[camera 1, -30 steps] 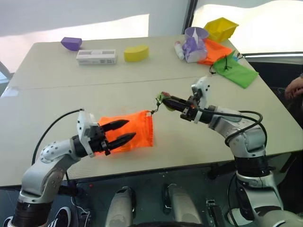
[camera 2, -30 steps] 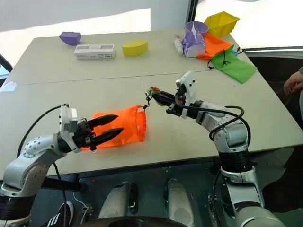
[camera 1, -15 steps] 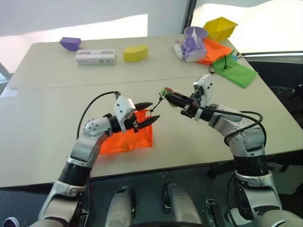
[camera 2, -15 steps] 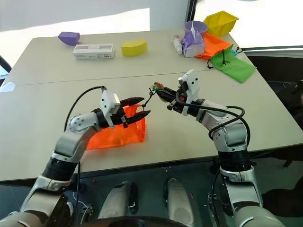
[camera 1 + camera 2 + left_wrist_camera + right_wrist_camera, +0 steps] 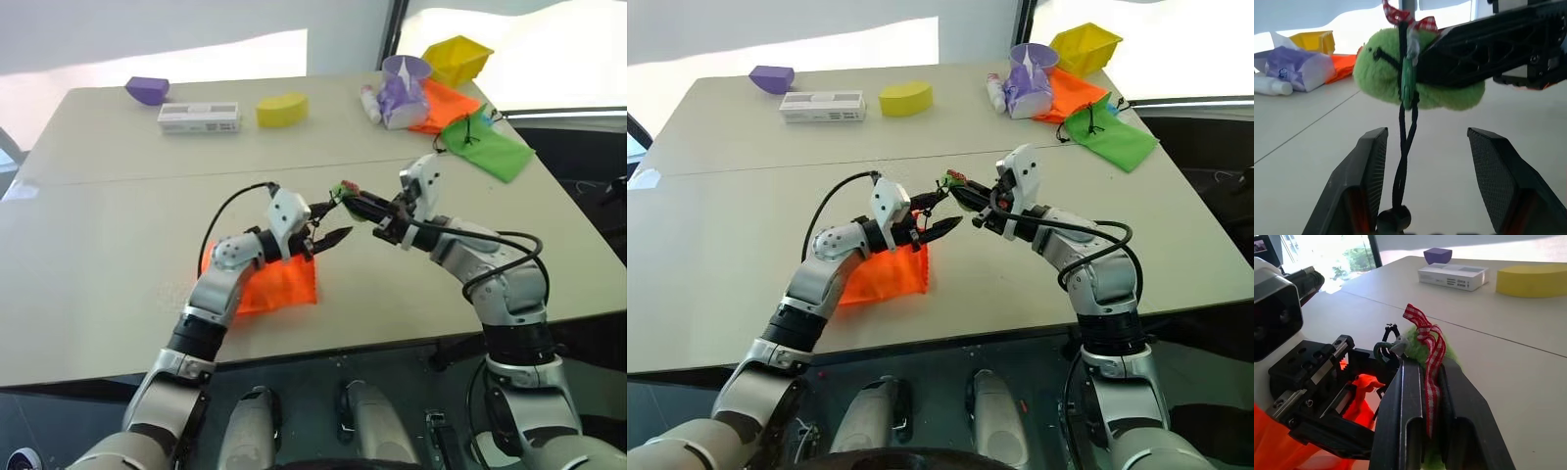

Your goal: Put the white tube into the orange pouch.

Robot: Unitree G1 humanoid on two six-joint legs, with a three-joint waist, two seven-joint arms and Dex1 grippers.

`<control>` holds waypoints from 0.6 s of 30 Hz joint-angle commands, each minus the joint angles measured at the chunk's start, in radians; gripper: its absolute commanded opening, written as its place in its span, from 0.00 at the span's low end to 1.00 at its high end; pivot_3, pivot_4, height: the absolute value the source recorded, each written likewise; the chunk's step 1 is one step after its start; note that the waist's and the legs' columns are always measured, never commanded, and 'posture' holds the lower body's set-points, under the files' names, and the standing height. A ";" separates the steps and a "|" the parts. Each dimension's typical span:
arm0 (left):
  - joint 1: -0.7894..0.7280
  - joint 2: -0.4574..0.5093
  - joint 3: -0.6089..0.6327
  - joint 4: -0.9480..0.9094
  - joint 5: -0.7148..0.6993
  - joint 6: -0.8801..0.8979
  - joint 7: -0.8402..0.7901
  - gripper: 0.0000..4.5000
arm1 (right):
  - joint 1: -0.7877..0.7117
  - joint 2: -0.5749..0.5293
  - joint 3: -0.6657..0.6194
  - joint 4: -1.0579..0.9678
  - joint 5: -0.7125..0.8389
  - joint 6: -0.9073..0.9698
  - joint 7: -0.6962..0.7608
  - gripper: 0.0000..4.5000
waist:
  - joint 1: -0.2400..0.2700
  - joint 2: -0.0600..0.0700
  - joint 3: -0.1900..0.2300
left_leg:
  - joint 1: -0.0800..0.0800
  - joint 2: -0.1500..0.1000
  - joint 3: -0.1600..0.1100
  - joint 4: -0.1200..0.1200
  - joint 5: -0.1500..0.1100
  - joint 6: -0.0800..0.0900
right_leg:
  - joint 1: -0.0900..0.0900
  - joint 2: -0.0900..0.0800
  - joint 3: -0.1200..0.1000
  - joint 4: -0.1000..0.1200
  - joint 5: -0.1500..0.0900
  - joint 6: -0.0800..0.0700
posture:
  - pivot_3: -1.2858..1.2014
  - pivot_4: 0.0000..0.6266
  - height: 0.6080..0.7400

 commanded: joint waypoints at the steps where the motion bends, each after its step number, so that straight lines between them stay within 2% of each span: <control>1: -0.014 -0.011 0.002 -0.007 0.013 -0.016 0.013 0.31 | -0.004 0.005 -0.010 -0.048 0.007 -0.017 -0.005 0.00 | -0.001 0.000 0.000 | 0.000 0.000 0.000 0.000 0.000 0.000 | 0.000 0.000 0.000 0.000 0.000 0.000 | 0.52 0.24 1.00; 4: -0.004 -0.013 -0.001 -0.018 0.011 0.010 0.015 0.01 | 0.003 0.004 -0.009 -0.054 0.009 -0.014 -0.007 0.00 | 0.000 0.000 0.000 | 0.000 0.000 0.000 0.000 0.000 0.000 | 0.000 0.000 0.000 0.000 0.000 0.000 | 0.52 0.24 1.00; 11: 0.014 0.021 -0.035 -0.068 0.063 0.049 0.020 0.01 | -0.016 -0.010 -0.049 -0.022 0.008 -0.029 -0.019 0.00 | 0.000 0.000 0.000 | 0.000 0.000 0.000 0.000 0.000 0.000 | 0.000 0.000 0.000 0.000 0.000 0.000 | 0.52 0.24 1.00; 18: 0.048 0.101 -0.079 -0.142 0.097 0.130 -0.022 0.01 | -0.043 -0.026 -0.080 0.069 -0.035 -0.090 -0.055 0.00 | -0.001 0.000 0.000 | 0.000 0.000 0.000 0.000 0.000 0.000 | 0.000 0.000 0.000 0.000 0.000 0.000 | 0.52 0.24 1.00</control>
